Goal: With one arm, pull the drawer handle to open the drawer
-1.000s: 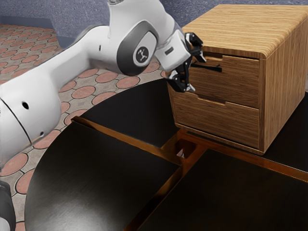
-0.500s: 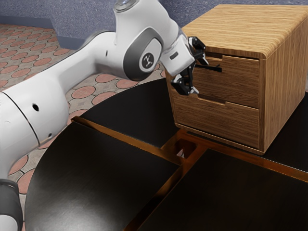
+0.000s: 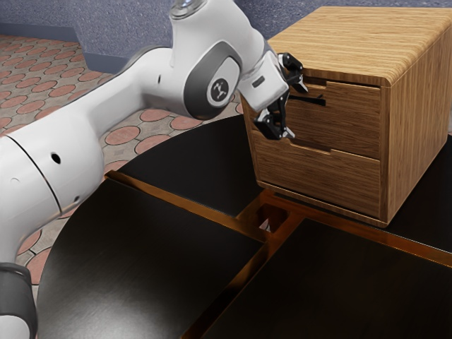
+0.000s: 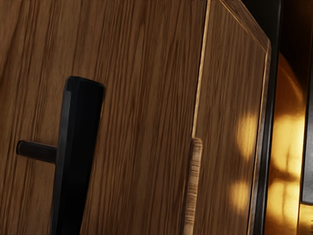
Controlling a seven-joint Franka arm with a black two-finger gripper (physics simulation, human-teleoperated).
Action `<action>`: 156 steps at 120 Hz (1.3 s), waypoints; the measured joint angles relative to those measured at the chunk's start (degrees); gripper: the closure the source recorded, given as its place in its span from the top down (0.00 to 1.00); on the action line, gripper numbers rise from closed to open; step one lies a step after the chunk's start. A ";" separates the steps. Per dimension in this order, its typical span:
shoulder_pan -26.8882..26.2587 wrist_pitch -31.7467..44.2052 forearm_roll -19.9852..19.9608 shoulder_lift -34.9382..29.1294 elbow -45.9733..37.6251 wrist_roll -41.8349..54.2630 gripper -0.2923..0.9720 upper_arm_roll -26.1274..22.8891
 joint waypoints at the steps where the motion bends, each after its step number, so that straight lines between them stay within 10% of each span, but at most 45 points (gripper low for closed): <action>1: 0.00 -0.01 0.00 0.00 0.01 -0.01 0.89 0.00; 125: -0.24 0.11 -0.32 -0.16 -0.52 -2.03 0.86 -0.34; 156: -0.61 0.22 -0.34 -0.70 -0.92 -3.00 0.63 -0.41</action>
